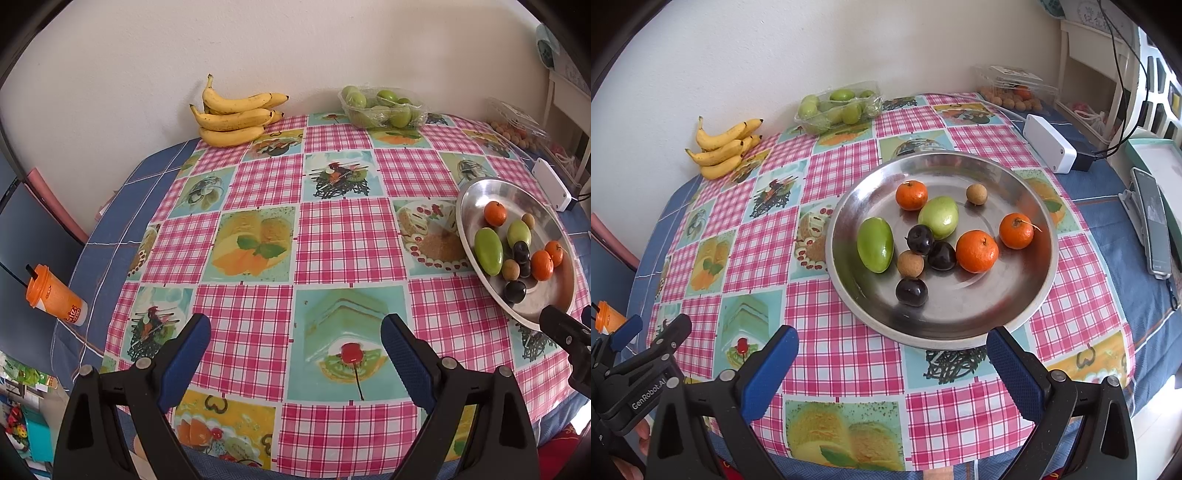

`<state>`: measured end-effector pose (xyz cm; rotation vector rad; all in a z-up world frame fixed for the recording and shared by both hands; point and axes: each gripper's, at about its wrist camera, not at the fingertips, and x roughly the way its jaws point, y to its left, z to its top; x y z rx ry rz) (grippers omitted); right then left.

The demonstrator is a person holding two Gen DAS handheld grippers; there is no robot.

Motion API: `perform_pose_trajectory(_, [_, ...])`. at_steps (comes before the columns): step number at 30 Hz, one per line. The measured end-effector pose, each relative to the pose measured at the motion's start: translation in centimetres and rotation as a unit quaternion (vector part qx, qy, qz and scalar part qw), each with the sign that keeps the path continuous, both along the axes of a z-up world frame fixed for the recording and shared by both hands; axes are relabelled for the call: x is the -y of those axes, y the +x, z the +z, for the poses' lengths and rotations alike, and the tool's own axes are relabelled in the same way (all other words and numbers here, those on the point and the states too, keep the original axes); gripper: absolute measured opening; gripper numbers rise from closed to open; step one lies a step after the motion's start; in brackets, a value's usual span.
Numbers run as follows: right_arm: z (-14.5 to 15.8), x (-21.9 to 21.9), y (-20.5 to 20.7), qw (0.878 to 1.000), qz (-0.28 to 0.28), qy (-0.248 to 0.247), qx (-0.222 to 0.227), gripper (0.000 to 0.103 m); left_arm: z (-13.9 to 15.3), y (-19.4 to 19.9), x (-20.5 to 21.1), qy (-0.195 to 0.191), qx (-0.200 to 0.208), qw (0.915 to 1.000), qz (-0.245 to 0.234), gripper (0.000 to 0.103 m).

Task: Organize fruits

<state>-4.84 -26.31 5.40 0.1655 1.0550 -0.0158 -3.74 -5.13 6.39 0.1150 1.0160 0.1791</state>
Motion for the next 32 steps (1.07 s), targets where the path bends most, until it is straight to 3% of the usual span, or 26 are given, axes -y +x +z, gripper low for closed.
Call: perform_pose_trajectory(32, [0.07, 0.16, -0.02, 1.0, -0.001, 0.004, 0.0, 0.103, 0.11, -0.1, -0.38, -0.01, 0.005, 0.9999, 0.0, 0.093])
